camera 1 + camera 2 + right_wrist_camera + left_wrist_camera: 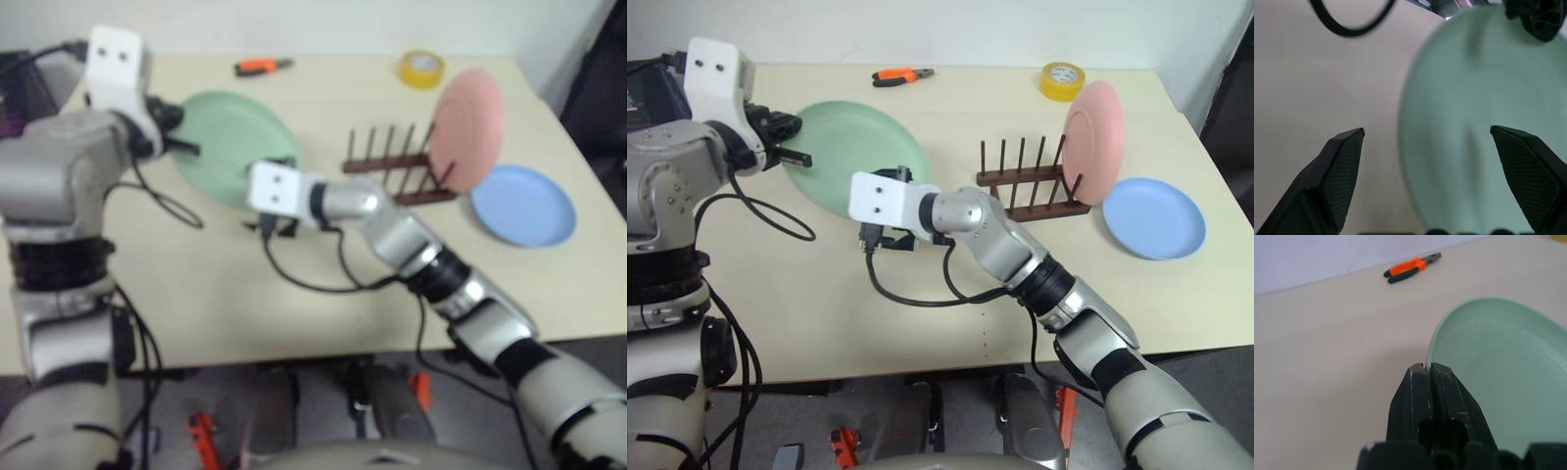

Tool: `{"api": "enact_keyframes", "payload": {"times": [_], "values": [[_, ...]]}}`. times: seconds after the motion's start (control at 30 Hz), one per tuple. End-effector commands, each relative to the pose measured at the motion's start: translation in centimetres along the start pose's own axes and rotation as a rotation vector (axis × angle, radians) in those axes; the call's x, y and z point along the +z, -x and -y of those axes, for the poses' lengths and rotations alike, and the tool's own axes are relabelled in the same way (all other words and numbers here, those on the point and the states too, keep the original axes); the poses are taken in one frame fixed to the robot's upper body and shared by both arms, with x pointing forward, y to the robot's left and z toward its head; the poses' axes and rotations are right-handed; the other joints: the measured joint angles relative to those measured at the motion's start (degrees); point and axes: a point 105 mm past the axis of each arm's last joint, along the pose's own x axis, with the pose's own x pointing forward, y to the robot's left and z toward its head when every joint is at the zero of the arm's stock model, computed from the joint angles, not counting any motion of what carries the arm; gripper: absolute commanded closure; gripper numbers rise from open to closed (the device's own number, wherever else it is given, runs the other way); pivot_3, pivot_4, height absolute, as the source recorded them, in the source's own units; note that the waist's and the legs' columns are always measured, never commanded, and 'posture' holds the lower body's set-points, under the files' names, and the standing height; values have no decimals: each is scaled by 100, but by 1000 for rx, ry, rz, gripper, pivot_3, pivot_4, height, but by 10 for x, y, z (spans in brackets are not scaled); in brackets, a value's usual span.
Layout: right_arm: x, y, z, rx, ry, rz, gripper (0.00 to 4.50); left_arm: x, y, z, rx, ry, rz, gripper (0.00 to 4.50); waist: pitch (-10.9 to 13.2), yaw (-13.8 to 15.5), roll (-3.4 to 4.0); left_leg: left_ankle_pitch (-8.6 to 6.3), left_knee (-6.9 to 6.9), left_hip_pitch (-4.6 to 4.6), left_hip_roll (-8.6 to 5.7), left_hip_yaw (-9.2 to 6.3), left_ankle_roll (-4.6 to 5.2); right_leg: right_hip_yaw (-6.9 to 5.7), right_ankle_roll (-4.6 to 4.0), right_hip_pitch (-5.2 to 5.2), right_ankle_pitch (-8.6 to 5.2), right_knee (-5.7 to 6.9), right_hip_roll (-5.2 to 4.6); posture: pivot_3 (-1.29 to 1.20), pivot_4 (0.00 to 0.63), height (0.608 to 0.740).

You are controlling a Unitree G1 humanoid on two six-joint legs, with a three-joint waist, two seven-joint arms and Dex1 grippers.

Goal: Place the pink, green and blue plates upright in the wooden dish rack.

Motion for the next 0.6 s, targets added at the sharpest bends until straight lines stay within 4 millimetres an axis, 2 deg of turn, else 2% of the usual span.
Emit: {"api": "enact_keyframes", "payload": {"times": [0.03, 0.17, 0.5, 0.6], "values": [[12, -2, 12, -45, 46, 39, 0, 30, 13, 1, -3, -24, 96, 4470, 0, -7, 0, 0, -1, 0, 0, -1, 0, 0, 0, -1, 0, 0, 0, 0, 150, 740], [8, -2, 11, -43, 46, 31, 863, 31, 13, 2, -11, -4, 98, 4500, 0, -9, 0, 0, -2, 0, 0, -2, 0, -1, -1, -1, -1, 1, 0, 0, 150, 740], [9, -2, 19, -87, 54, 31, 4362, 31, 12, 0, 4, -20, 89, 4500, 0, -14, 0, 2, -1, 2, 1, -5, -3, -2, -1, -1, -1, 5, 3, 0, 150, 740], [9, -2, 21, -95, 58, 31, 4435, 31, 11, -1, 10, -20, 90, 4500, 0, -14, 0, 2, -1, 2, 1, -5, -3, -1, -1, -1, -1, 5, 2, 0, 150, 740]]}}
